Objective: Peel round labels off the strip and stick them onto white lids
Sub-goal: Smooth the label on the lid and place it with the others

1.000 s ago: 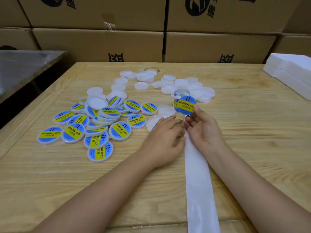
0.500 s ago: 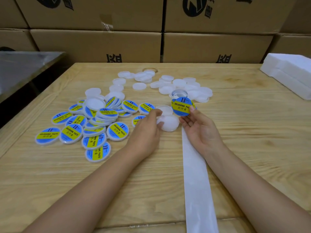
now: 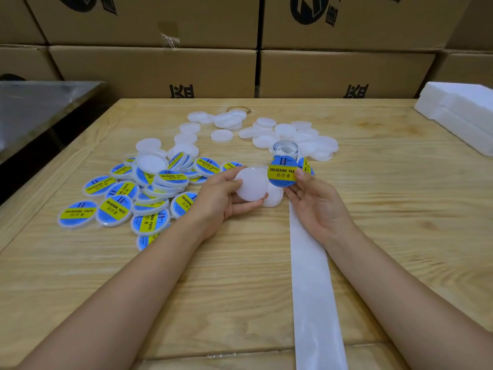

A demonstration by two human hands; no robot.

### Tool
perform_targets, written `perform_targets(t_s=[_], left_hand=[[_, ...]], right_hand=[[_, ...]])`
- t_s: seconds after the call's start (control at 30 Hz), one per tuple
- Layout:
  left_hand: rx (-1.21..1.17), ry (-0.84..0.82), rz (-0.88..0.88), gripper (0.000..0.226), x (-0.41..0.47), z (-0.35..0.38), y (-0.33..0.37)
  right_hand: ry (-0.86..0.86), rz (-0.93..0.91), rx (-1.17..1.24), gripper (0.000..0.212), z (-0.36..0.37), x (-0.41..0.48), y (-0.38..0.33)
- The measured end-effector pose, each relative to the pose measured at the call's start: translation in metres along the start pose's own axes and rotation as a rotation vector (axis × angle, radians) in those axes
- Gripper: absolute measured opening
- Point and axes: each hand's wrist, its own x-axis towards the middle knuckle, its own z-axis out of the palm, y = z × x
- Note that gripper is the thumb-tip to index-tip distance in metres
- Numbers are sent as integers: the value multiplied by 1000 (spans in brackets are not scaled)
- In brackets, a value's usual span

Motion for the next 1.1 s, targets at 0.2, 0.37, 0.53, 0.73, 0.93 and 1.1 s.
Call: perform_targets(t_s=[0.2,0.37,0.53,0.73,0.93,1.1], left_hand=[[135,-123,18,28,-3,-2,-2],[122,-160,22,27,-1,-1,-5],[127,-200,26,26,1,-3,-6],[192,-216,49,26,1,-4,-8],[205,-198,66,26,0,-3,-8],[219,-182,77,27,1,-2,-9]], right_hand=[[-4,12,-49,24,0,0,1],[-13,33,-78,17,3,-1,1],[12,47,-128,14,4,-1,2],[25,48,-164,27,5,-2,2],[49,28,-193,13,6,-1,3],[39,12,-209,8,5,-2,5]])
